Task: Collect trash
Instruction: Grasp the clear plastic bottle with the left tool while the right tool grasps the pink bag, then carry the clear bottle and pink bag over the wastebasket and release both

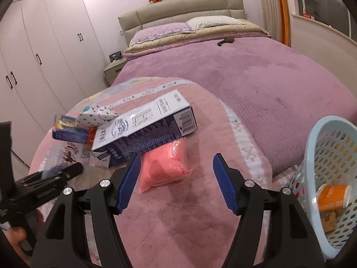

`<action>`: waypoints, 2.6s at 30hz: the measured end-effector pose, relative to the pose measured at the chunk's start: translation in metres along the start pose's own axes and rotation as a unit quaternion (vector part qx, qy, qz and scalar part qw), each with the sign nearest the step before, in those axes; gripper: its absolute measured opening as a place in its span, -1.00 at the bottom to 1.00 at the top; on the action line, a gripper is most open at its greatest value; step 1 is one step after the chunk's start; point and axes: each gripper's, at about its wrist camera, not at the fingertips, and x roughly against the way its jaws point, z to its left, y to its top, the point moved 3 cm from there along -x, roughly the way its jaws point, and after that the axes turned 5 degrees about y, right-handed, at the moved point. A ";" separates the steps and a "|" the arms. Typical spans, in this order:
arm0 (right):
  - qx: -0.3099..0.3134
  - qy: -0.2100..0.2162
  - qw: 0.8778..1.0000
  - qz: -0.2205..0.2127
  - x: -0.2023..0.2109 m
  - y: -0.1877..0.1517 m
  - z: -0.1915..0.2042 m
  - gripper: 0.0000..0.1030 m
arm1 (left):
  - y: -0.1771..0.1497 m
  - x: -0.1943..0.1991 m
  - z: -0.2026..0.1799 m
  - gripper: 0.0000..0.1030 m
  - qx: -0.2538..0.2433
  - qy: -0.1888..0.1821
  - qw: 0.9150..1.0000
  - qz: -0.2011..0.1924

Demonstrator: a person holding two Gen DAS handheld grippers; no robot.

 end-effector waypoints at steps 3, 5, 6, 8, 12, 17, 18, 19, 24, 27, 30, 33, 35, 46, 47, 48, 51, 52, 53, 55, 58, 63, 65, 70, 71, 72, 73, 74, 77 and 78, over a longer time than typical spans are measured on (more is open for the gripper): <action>0.006 -0.001 1.000 -0.001 -0.001 0.001 0.003 0.25 | -0.003 0.007 0.011 -0.03 0.014 -0.002 1.000 -0.009; 0.010 -0.001 1.000 0.001 -0.003 0.003 0.006 0.27 | -0.005 0.012 0.018 -0.06 0.022 -0.004 1.000 -0.016; 0.012 -0.002 1.000 0.004 -0.004 0.002 0.007 0.27 | -0.006 0.016 0.023 -0.07 0.027 -0.006 0.999 -0.019; 0.022 -0.008 1.000 0.012 -0.011 0.002 0.011 0.27 | -0.008 0.019 0.030 -0.08 0.031 -0.007 0.999 -0.024; 0.053 -0.021 0.998 0.015 -0.015 0.000 0.024 0.27 | -0.014 0.021 0.039 -0.09 0.035 -0.001 0.999 -0.033; 0.068 -0.023 0.997 0.028 -0.021 -0.003 0.028 0.22 | -0.020 0.017 0.046 -0.13 0.049 -0.011 0.998 -0.039; 0.069 -0.021 0.997 0.032 -0.024 -0.003 0.028 0.06 | -0.021 0.017 0.047 -0.13 0.051 -0.012 0.998 -0.044; 0.069 -0.022 0.997 0.038 -0.028 -0.002 0.030 -0.09 | -0.021 0.018 0.046 -0.13 0.051 -0.011 0.998 -0.045; 0.066 -0.007 0.997 0.048 -0.032 -0.003 0.028 -0.16 | -0.022 0.017 0.045 -0.13 0.051 -0.012 0.997 -0.051; 0.065 -0.002 0.997 0.044 -0.030 -0.004 0.027 -0.17 | -0.024 0.018 0.045 -0.13 0.054 -0.015 0.997 -0.053; 0.064 0.001 0.997 0.041 -0.027 -0.005 0.026 -0.17 | -0.027 0.020 0.051 -0.13 0.068 -0.019 0.996 -0.055; 0.065 0.002 0.997 0.041 -0.025 -0.007 0.026 -0.17 | -0.031 0.023 0.061 -0.13 0.077 -0.018 0.996 -0.052; 0.052 0.015 0.998 0.045 -0.022 -0.009 0.023 -0.17 | -0.032 0.026 0.063 -0.13 0.082 -0.018 0.995 -0.051; 0.026 0.054 0.998 0.009 0.034 -0.018 0.024 -0.17 | -0.032 0.084 0.054 -0.14 0.091 -0.039 0.990 -0.103; 0.024 0.054 0.998 0.002 0.040 -0.016 0.023 -0.17 | -0.031 0.088 0.049 -0.14 0.090 -0.047 0.989 -0.107; 0.019 0.054 0.998 -0.004 0.046 -0.014 0.020 -0.17 | -0.029 0.093 0.043 -0.14 0.086 -0.053 0.989 -0.112; 0.004 0.052 0.998 -0.026 0.067 -0.008 0.007 -0.17 | -0.024 0.103 0.020 -0.14 0.061 -0.071 0.988 -0.123; -0.002 0.050 0.998 -0.031 0.073 -0.007 0.001 -0.17 | -0.023 0.104 0.013 -0.14 0.056 -0.074 0.988 -0.122; -0.006 0.046 0.998 -0.034 0.077 -0.006 -0.004 -0.17 | -0.022 0.105 0.007 -0.14 0.053 -0.081 0.988 -0.122; -0.012 0.034 0.998 -0.045 0.089 -0.006 -0.015 -0.17 | -0.020 0.107 -0.004 -0.15 0.048 -0.097 0.986 -0.123; -0.028 0.019 0.997 -0.065 0.108 -0.005 -0.033 -0.17 | -0.014 0.109 -0.021 -0.16 0.033 -0.113 0.985 -0.124; -0.061 0.004 0.993 -0.098 0.140 0.001 -0.069 -0.17 | -0.010 0.114 -0.056 -0.16 0.005 -0.142 0.982 -0.127; -0.071 -0.006 0.991 -0.109 0.152 0.001 -0.084 -0.17 | -0.009 0.113 -0.074 -0.16 -0.008 -0.161 0.979 -0.125; -0.098 -0.043 0.986 -0.132 0.181 -0.004 -0.122 -0.17 | -0.006 0.112 -0.125 -0.16 -0.051 -0.193 0.972 -0.120; -0.104 -0.052 0.984 -0.136 0.186 -0.005 -0.132 -0.17 | -0.004 0.113 -0.138 -0.16 -0.060 -0.203 0.970 -0.121; -0.110 -0.059 0.983 -0.138 0.188 -0.006 -0.138 -0.17 | -0.005 0.113 -0.144 -0.16 -0.067 -0.211 0.967 -0.123; -0.118 -0.066 0.981 -0.140 0.191 -0.008 -0.147 -0.17 | -0.002 0.113 -0.157 -0.16 -0.076 -0.222 0.964 -0.122; -0.125 -0.069 0.980 -0.141 0.193 -0.010 -0.154 -0.17 | -0.002 0.113 -0.166 -0.16 -0.082 -0.232 0.962 -0.120; -0.148 -0.085 0.975 -0.141 0.196 -0.017 -0.180 -0.17 | -0.001 0.109 -0.205 -0.16 -0.107 -0.284 0.948 -0.095; -0.152 -0.088 0.975 -0.139 0.194 -0.017 -0.185 -0.17 | -0.002 0.107 -0.219 -0.16 -0.119 -0.298 0.943 -0.087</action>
